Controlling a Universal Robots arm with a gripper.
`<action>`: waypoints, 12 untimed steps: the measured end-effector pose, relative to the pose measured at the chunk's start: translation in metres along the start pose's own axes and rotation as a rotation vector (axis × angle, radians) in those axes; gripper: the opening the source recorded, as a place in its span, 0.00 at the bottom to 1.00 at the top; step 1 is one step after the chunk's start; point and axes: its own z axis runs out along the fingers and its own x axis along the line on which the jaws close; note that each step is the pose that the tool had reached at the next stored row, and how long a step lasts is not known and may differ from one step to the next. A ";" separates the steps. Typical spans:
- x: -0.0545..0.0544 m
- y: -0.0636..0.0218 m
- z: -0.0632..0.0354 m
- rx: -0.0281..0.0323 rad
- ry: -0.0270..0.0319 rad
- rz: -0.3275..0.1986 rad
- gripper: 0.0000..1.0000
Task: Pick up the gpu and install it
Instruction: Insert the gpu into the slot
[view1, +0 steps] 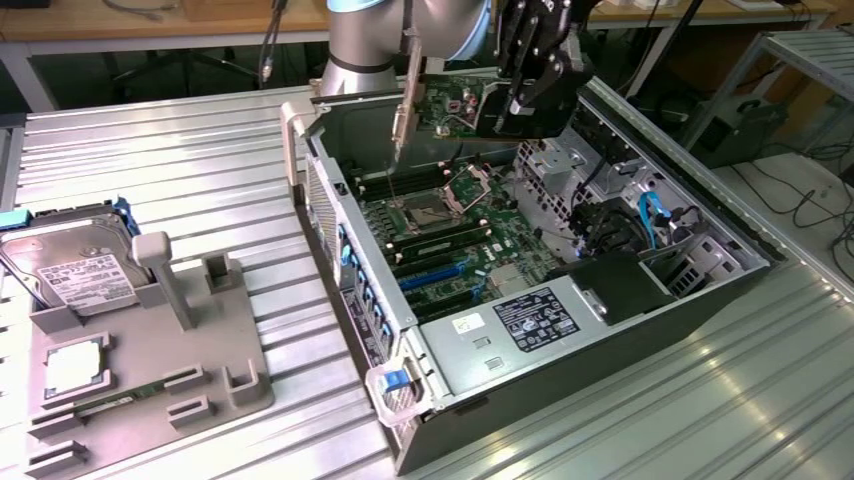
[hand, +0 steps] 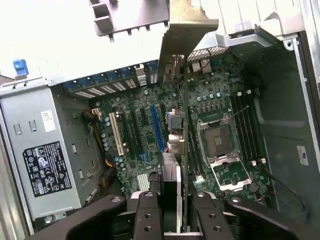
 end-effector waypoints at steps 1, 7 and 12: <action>0.000 0.0000 0.0000 -0.0012 0.0026 -0.052 0.28; 0.000 -0.0008 0.0131 0.0371 0.0045 -0.203 0.28; 0.000 -0.0008 0.0144 0.0413 0.0048 -0.230 0.28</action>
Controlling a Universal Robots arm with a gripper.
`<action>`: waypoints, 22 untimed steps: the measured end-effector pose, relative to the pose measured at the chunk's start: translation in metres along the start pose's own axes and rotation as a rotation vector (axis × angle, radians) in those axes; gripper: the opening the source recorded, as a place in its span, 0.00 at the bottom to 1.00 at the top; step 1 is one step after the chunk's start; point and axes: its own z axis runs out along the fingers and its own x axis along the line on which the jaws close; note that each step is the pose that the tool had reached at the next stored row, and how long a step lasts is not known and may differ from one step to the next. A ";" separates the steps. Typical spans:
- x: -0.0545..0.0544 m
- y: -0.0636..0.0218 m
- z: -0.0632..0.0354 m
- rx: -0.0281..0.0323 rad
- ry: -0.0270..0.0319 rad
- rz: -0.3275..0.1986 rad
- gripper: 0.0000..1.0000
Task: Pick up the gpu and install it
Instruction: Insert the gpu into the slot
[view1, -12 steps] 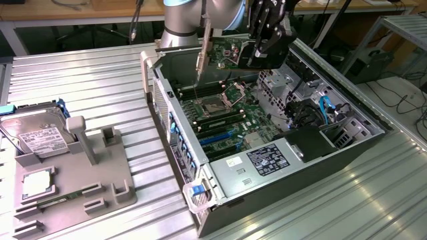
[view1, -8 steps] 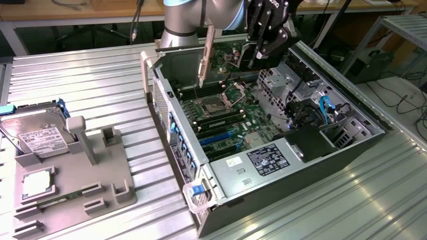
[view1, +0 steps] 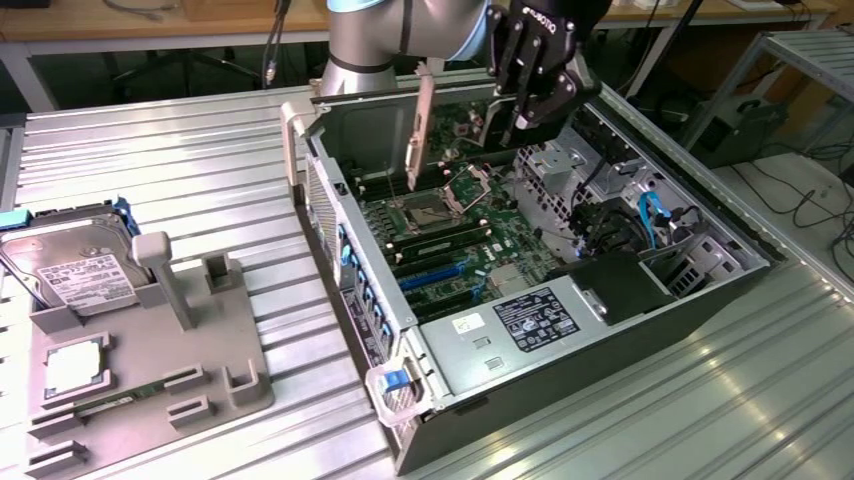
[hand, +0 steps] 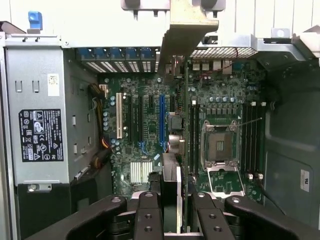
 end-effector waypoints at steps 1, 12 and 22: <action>0.000 0.0000 0.0001 0.0002 0.0000 -0.006 0.28; 0.000 0.0000 0.0012 -0.0003 0.0001 -0.037 0.28; 0.000 0.0000 0.0031 -0.0007 0.0002 -0.052 0.28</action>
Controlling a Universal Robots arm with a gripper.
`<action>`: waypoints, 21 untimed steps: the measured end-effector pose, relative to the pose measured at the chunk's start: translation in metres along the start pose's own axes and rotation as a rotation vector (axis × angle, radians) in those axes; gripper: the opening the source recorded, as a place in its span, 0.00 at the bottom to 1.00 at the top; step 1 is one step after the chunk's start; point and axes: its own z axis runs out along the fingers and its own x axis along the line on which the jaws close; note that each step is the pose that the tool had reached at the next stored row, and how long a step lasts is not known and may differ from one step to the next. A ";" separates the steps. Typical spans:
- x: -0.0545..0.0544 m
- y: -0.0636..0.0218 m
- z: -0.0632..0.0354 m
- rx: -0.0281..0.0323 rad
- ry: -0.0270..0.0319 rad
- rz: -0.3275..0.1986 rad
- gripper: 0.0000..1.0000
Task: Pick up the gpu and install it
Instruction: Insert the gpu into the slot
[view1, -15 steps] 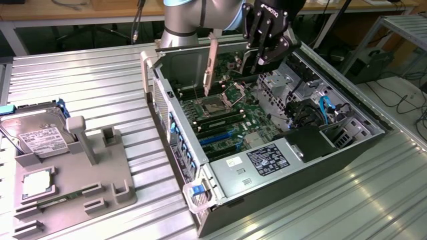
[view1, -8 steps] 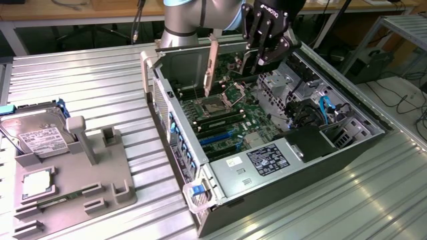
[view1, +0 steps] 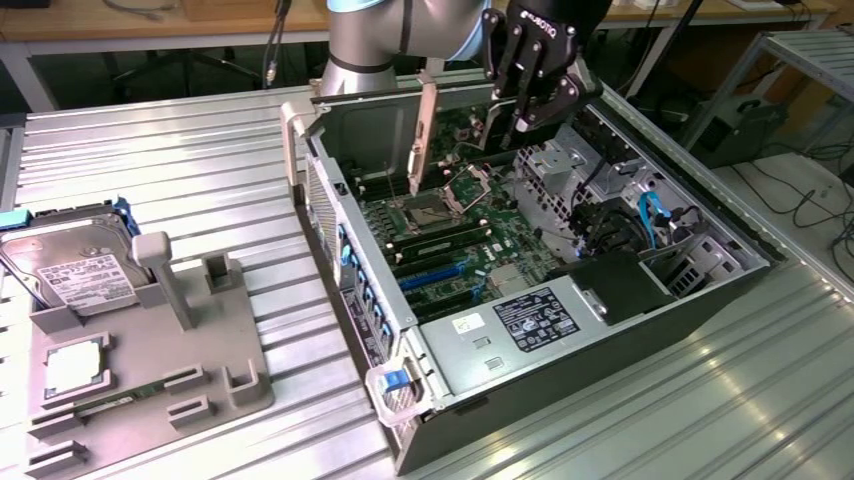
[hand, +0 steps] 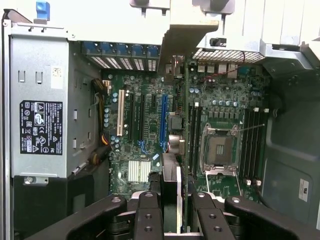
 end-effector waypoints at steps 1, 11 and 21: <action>0.000 0.0000 0.0005 -0.0001 -0.0001 -0.002 0.28; 0.000 0.0000 0.0046 -0.0003 0.0000 -0.009 0.28; 0.000 0.0000 0.0077 -0.0003 0.0000 -0.012 0.28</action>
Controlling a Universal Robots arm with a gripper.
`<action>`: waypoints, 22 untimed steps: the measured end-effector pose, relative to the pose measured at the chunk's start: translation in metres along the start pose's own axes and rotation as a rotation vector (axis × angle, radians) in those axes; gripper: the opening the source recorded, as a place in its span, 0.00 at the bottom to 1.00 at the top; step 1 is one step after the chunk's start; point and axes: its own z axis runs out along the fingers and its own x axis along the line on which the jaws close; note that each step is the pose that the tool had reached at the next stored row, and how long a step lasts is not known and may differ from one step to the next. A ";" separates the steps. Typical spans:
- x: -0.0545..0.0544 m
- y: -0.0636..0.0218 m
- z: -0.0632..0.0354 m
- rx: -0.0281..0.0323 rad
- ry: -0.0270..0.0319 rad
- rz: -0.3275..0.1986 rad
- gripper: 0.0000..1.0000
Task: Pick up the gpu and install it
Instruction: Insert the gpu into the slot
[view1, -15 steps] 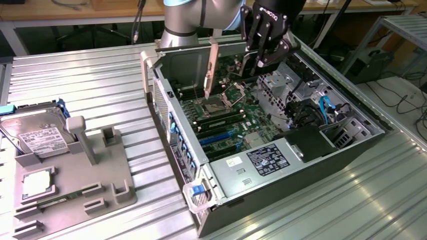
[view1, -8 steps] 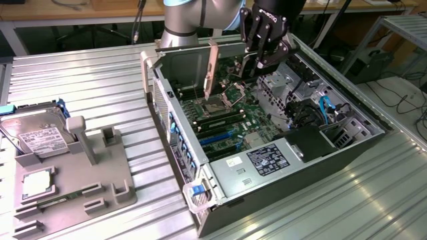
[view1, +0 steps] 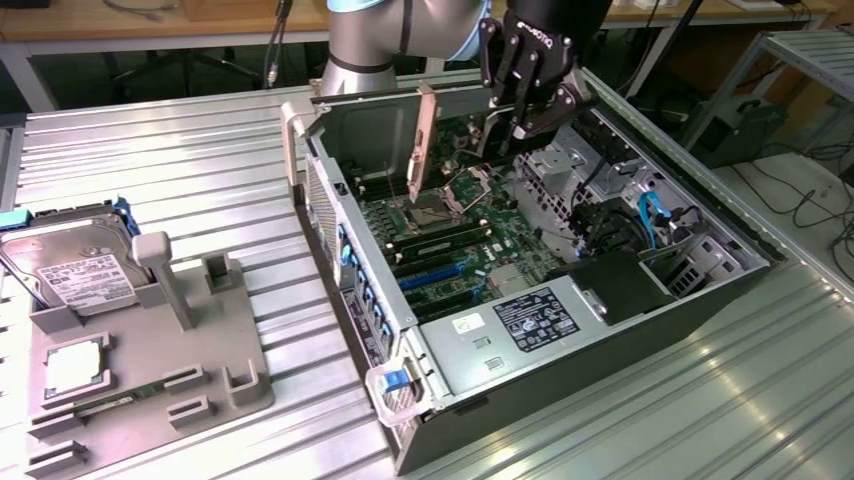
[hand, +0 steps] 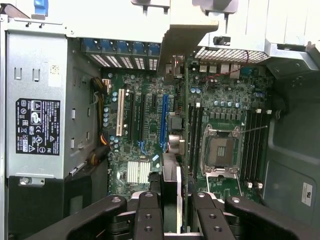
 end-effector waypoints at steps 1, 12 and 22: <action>0.000 0.0000 0.0003 0.0000 0.0000 0.000 0.28; 0.000 0.0000 0.0034 -0.0001 0.0000 -0.003 0.28; 0.000 0.0000 0.0066 -0.0002 0.0000 -0.005 0.28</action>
